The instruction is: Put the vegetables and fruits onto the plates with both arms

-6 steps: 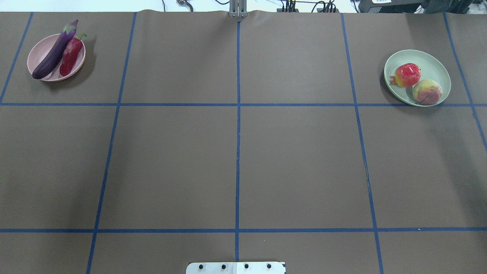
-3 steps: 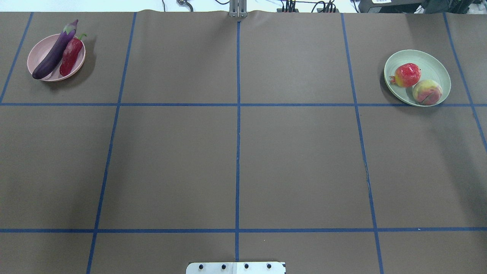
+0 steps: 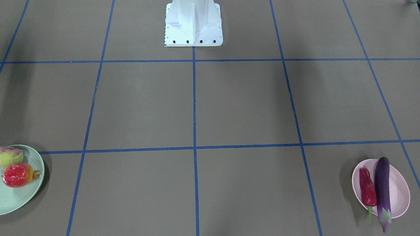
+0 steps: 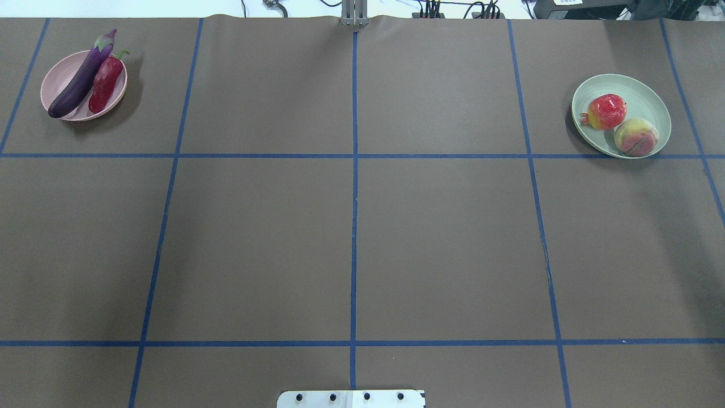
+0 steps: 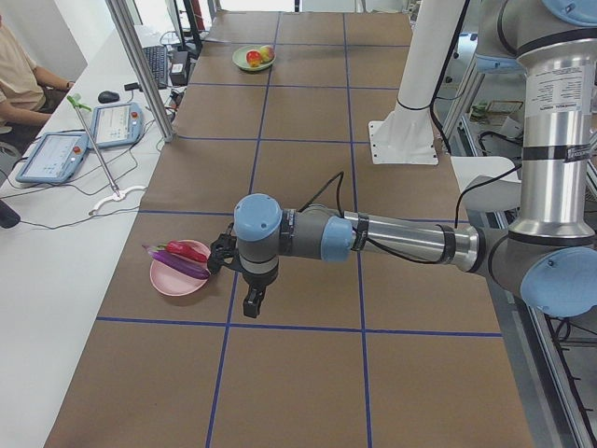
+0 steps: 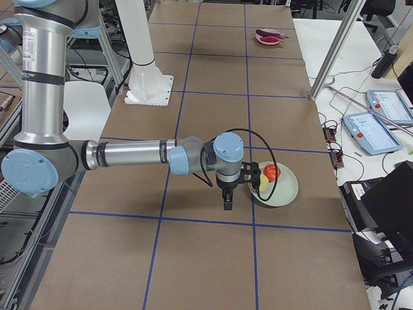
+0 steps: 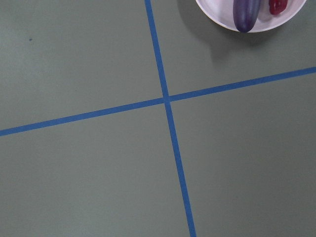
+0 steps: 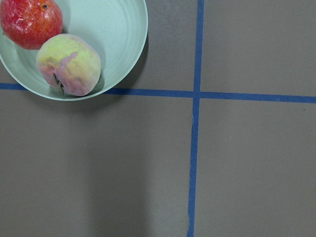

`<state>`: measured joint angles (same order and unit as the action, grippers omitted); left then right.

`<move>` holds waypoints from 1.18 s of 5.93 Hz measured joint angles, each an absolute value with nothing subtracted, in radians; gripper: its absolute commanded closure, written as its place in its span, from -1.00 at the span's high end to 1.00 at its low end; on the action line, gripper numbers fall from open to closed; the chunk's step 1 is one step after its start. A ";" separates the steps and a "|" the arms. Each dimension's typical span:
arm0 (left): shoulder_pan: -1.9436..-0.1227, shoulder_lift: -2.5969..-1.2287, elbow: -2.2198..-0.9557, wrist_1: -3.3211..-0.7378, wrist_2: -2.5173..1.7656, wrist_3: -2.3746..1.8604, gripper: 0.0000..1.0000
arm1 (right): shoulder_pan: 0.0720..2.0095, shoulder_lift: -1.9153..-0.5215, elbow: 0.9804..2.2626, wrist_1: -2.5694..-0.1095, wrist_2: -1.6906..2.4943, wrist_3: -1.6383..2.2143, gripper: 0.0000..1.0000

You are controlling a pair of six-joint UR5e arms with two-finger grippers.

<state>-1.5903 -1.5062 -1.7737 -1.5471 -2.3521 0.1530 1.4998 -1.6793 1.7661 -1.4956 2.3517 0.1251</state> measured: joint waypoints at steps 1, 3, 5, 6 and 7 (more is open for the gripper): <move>-1.591 -1.505 -1.778 -1.548 -2.352 0.153 1.00 | 1.498 -1.676 1.766 -1.496 2.351 0.128 1.00; -1.591 -1.495 -1.783 -1.549 -2.353 0.152 1.00 | 1.490 -1.673 1.766 -1.497 2.345 0.129 1.00; -1.591 -1.491 -1.784 -1.549 -2.354 0.151 1.00 | 1.482 -1.672 1.766 -1.497 2.342 0.129 1.00; -1.591 -1.490 -1.784 -1.549 -2.355 0.150 1.00 | 1.480 -1.672 1.765 -1.497 2.341 0.128 1.00; -1.590 -1.488 -1.783 -1.549 -2.356 0.149 1.00 | 1.479 -1.673 1.765 -1.496 2.341 0.123 1.00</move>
<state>-1.5897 -1.4880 -1.7830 -1.5486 -2.3559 0.1490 1.4794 -1.6733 1.7653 -1.4960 2.3410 0.1230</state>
